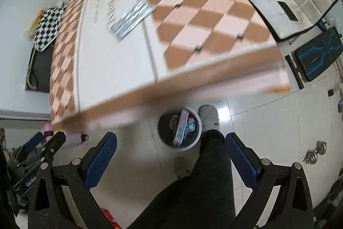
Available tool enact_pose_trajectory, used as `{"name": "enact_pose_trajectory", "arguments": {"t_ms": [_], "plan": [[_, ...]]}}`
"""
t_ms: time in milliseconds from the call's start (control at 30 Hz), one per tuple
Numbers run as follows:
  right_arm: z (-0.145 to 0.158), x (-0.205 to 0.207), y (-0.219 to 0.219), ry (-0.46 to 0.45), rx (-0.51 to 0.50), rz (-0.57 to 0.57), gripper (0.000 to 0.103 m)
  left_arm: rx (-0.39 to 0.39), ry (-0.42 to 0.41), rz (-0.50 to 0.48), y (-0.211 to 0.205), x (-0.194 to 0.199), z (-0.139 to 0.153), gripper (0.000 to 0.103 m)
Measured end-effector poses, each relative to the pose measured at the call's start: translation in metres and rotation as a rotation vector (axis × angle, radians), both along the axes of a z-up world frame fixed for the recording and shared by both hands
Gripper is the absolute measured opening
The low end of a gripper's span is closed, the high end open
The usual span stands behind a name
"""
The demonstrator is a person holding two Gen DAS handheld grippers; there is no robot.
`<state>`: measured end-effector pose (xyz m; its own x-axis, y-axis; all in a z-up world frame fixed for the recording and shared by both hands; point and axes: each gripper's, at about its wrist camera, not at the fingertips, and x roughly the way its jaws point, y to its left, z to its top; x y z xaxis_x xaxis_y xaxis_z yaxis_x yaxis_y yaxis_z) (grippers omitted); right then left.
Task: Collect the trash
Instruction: 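Move both tools back over the table toward the remaining items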
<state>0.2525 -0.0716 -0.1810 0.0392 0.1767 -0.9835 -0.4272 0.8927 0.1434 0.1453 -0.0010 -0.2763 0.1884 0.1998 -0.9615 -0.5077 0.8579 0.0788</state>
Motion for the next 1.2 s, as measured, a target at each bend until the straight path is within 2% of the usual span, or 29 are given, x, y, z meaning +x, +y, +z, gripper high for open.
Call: {"name": "enact_pose_trajectory", "arguments": {"t_ms": [133, 333, 467, 600, 700, 767, 833, 933, 1000, 1067, 1133, 1200], "plan": [[-0.015, 0.083, 0.023, 0.029, -0.035, 0.034, 0.102, 0.044, 0.058, -0.133, 0.01, 0.092, -0.018, 0.098], [-0.042, 0.189, 0.053, 0.035, -0.119, 0.101, 0.102, -0.007, 0.202, -0.39, 0.019, 0.205, -0.071, 0.098], [-0.057, 0.24, 0.065, 0.052, -0.156, 0.121, 0.102, -0.058, 0.261, -0.496, 0.023, 0.237, -0.097, 0.098], [-0.067, 0.269, 0.071, 0.075, -0.175, 0.126, 0.102, -0.132, 0.264, -0.535, 0.024, 0.247, -0.105, 0.074], [-0.07, 0.279, 0.073, 0.092, -0.171, 0.127, 0.102, -0.161, 0.257, -0.535, 0.023, 0.244, -0.105, 0.064], [-0.07, 0.284, 0.077, 0.103, -0.163, 0.131, 0.102, -0.173, 0.244, -0.505, 0.024, 0.242, -0.103, 0.059], [-0.067, 0.287, 0.085, 0.106, -0.157, 0.148, 0.102, -0.188, 0.227, -0.425, 0.035, 0.238, -0.099, 0.056], [-0.06, 0.288, 0.104, 0.094, -0.151, 0.207, 0.102, -0.253, 0.171, -0.198, 0.068, 0.224, -0.093, 0.053], [-0.054, 0.288, 0.123, 0.077, -0.147, 0.266, 0.102, -0.301, 0.115, -0.002, 0.097, 0.207, -0.088, 0.053], [-0.048, 0.289, 0.152, 0.05, -0.15, 0.363, 0.102, -0.317, 0.071, 0.168, 0.121, 0.186, -0.084, 0.053], [-0.044, 0.286, 0.183, 0.025, -0.159, 0.457, 0.102, -0.311, 0.047, 0.279, 0.136, 0.171, -0.082, 0.053], [-0.045, 0.281, 0.223, -0.026, -0.204, 0.607, 0.102, -0.299, 0.034, 0.348, 0.146, 0.161, -0.081, 0.053]]}}
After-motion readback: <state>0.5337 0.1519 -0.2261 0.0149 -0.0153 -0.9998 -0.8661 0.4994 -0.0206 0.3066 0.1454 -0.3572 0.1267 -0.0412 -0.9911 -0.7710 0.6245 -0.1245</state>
